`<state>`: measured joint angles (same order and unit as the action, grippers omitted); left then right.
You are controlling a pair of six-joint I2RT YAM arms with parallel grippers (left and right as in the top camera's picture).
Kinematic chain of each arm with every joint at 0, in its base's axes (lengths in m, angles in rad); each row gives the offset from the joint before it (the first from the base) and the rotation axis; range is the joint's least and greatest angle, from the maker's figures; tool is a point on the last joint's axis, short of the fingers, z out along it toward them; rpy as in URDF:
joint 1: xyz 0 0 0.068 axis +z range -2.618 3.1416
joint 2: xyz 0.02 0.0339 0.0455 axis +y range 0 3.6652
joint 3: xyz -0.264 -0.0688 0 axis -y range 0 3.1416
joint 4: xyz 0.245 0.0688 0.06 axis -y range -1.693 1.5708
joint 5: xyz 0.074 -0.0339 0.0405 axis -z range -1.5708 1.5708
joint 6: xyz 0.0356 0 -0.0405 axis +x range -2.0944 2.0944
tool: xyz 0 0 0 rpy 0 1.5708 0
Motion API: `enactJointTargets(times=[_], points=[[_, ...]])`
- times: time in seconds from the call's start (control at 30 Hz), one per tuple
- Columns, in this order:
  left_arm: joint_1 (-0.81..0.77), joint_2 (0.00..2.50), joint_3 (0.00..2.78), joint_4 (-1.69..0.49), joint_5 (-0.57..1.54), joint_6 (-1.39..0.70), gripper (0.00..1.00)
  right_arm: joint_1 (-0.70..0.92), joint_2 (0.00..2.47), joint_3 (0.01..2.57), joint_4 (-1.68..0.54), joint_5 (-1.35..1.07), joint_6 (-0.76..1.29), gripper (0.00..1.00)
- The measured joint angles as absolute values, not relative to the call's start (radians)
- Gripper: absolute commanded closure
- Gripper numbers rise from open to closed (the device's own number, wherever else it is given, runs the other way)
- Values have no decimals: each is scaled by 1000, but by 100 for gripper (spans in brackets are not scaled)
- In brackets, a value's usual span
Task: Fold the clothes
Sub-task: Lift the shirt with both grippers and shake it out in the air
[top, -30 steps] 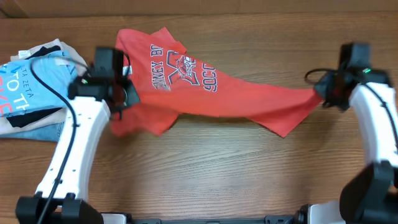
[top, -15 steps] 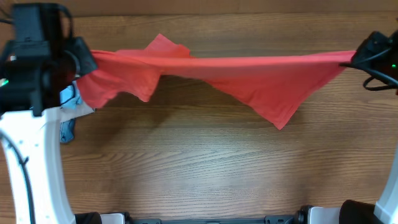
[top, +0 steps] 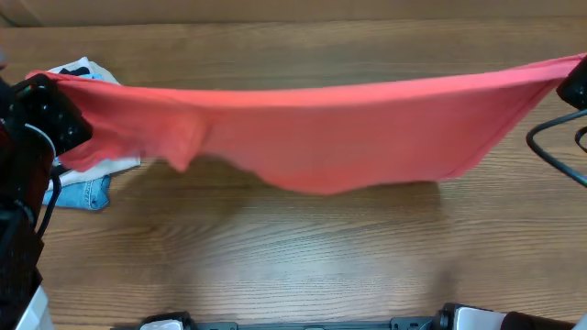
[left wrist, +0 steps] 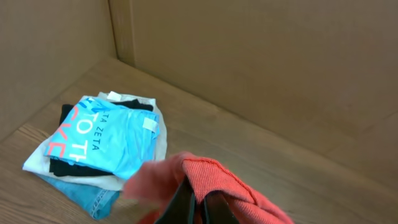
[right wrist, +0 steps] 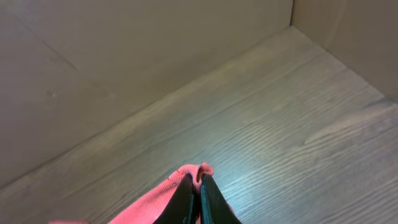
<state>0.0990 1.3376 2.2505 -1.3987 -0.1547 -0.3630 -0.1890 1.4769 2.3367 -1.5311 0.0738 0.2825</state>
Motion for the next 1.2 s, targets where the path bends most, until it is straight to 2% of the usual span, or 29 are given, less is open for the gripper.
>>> enactJointTargets(times=[0.17, 0.37, 0.6, 0.7, 0.8, 0.97, 1.2], points=[[99, 1424, 2251, -1392, -138, -363, 96, -189, 1555, 2339, -1523, 61, 268, 96], [99, 1642, 2251, -1291, -59, -363, 96, -189, 1751, 2338, -1452, 25, 260, 96], [100, 1918, 2237, -891, 138, -367, 96, -188, 1953, 2333, -1166, -26, 262, 96], [100, 1959, 2228, -701, 218, -393, 96, -188, 1963, 2337, -1091, -50, 273, 96], [102, 1958, 2277, -621, 258, -417, 96, -188, 1962, 2405, -1071, -61, 283, 96], [128, 1920, 2485, -756, 282, -412, 96, -188, 1928, 2516, -1125, -61, 277, 96], [141, 1818, 2566, -1293, 290, -343, 96, -188, 1896, 2529, -1393, 6, 262, 96]])
